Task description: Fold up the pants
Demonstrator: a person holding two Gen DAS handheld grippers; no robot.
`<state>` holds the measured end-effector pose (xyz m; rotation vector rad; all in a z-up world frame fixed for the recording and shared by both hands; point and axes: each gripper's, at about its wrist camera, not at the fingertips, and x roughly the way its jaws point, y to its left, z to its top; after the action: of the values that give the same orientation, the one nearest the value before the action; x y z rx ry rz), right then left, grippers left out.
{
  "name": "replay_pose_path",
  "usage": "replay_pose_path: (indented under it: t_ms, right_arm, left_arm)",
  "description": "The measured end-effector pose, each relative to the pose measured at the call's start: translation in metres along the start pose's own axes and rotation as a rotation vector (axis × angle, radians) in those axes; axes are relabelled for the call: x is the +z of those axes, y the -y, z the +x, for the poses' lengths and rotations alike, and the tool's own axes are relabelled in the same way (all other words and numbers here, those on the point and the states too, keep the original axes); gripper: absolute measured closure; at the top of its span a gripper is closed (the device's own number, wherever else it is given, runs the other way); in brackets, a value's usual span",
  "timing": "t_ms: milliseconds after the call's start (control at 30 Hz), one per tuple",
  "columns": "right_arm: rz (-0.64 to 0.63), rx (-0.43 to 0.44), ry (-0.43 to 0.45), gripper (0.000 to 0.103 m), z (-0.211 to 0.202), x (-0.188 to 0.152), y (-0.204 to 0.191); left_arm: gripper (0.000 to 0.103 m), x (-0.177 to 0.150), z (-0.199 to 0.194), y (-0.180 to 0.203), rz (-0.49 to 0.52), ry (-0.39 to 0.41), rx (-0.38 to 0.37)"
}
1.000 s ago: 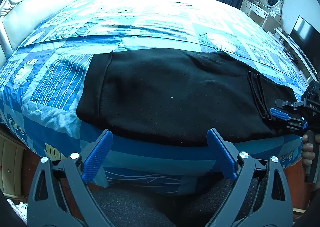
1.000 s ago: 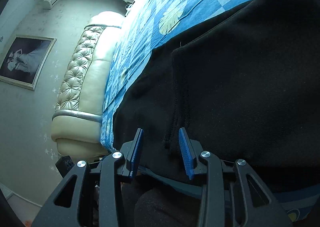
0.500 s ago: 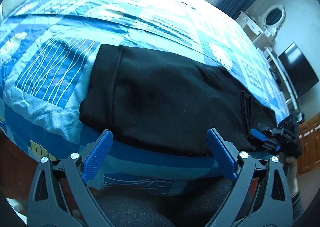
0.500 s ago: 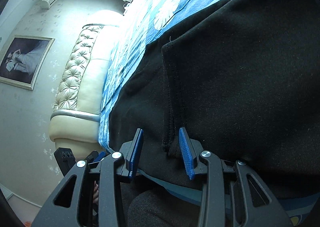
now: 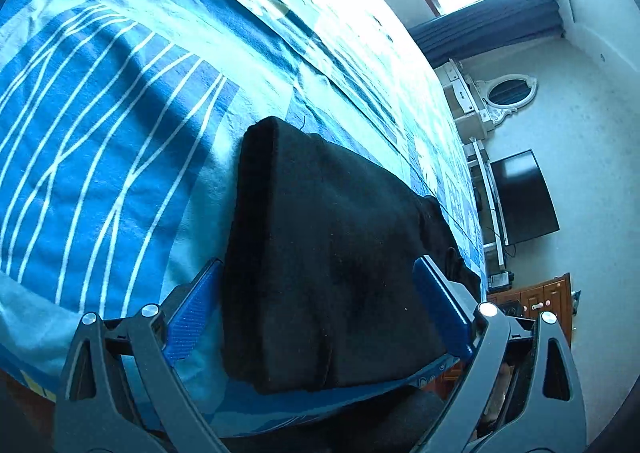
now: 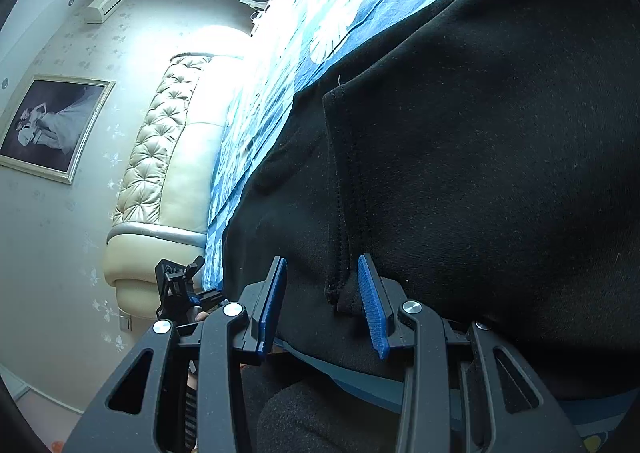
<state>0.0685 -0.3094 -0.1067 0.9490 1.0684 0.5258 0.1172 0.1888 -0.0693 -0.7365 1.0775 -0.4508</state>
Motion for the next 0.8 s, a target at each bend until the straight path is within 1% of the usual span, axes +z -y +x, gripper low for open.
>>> replay_pose_path:
  t_ms: [67, 100, 167, 200, 233, 267, 300, 333, 367, 433, 500, 567, 600, 633, 700, 733, 767, 800]
  right_arm:
    - [0.002, 0.003, 0.002, 0.065, -0.001, 0.0, 0.001]
    - [0.003, 0.004, 0.002, 0.065, -0.001, -0.001, 0.002]
    - [0.005, 0.006, 0.004, 0.065, -0.002, -0.001, 0.003]
    - [0.006, 0.005, 0.005, 0.065, -0.002, -0.001, 0.003]
    - [0.006, 0.006, 0.005, 0.065, -0.002, -0.001, 0.003]
    - [0.007, 0.007, 0.007, 0.065, -0.003, -0.002, 0.004]
    - [0.007, 0.007, 0.008, 0.065, -0.003, -0.002, 0.004]
    - [0.008, 0.008, 0.009, 0.065, -0.003, -0.002, 0.004]
    - [0.009, 0.009, 0.01, 0.065, -0.004, -0.002, 0.005]
    - [0.011, 0.011, 0.013, 0.065, -0.004, -0.003, 0.005]
    - [0.012, 0.011, 0.017, 0.065, -0.005, -0.003, 0.006]
    - [0.016, 0.013, 0.022, 0.065, -0.006, -0.004, 0.006]
    - [0.02, 0.013, 0.025, 0.065, -0.006, -0.004, 0.006]
    - [0.023, 0.013, 0.026, 0.064, -0.007, -0.004, 0.006]
    - [0.026, 0.015, 0.028, 0.061, -0.008, -0.004, 0.004]
    - [0.021, 0.015, 0.027, 0.055, -0.009, -0.004, 0.001]
    - [0.013, 0.007, 0.028, 0.053, -0.01, -0.004, -0.004]
    - [0.002, -0.009, 0.029, 0.048, -0.011, -0.004, -0.009]
  left_arm:
    - [0.009, -0.002, 0.008, 0.001, 0.003, -0.019, -0.033]
    - [0.01, -0.003, 0.009, 0.002, 0.002, -0.02, -0.063]
    - [0.019, -0.007, 0.011, 0.003, -0.02, -0.026, -0.155]
    - [0.027, -0.009, 0.012, 0.002, -0.038, -0.031, -0.195]
    - [0.036, -0.011, 0.013, 0.001, -0.048, -0.029, -0.207]
    - [0.041, -0.013, 0.014, -0.001, -0.053, -0.028, -0.188]
    - [0.052, -0.014, 0.018, -0.004, -0.062, -0.035, -0.152]
    - [0.059, -0.014, 0.023, -0.009, -0.08, -0.048, -0.119]
    - [0.061, -0.014, 0.026, -0.014, -0.101, -0.053, -0.114]
    - [0.061, -0.014, 0.027, -0.015, -0.127, -0.045, -0.136]
    - [0.061, -0.014, 0.029, -0.009, -0.113, -0.049, -0.122]
    - [0.067, -0.013, 0.03, -0.004, -0.091, -0.05, -0.095]
    - [0.076, -0.013, 0.031, -0.002, -0.093, -0.053, -0.088]
    - [0.08, -0.011, 0.03, -0.001, -0.097, -0.057, -0.082]
    - [0.084, -0.006, 0.028, 0.008, -0.099, -0.052, -0.056]
    - [0.086, -0.003, 0.025, 0.015, -0.091, -0.046, -0.045]
    - [0.087, -0.002, 0.022, 0.024, -0.081, -0.038, -0.041]
    - [0.087, 0.001, 0.018, 0.032, -0.069, -0.03, -0.041]
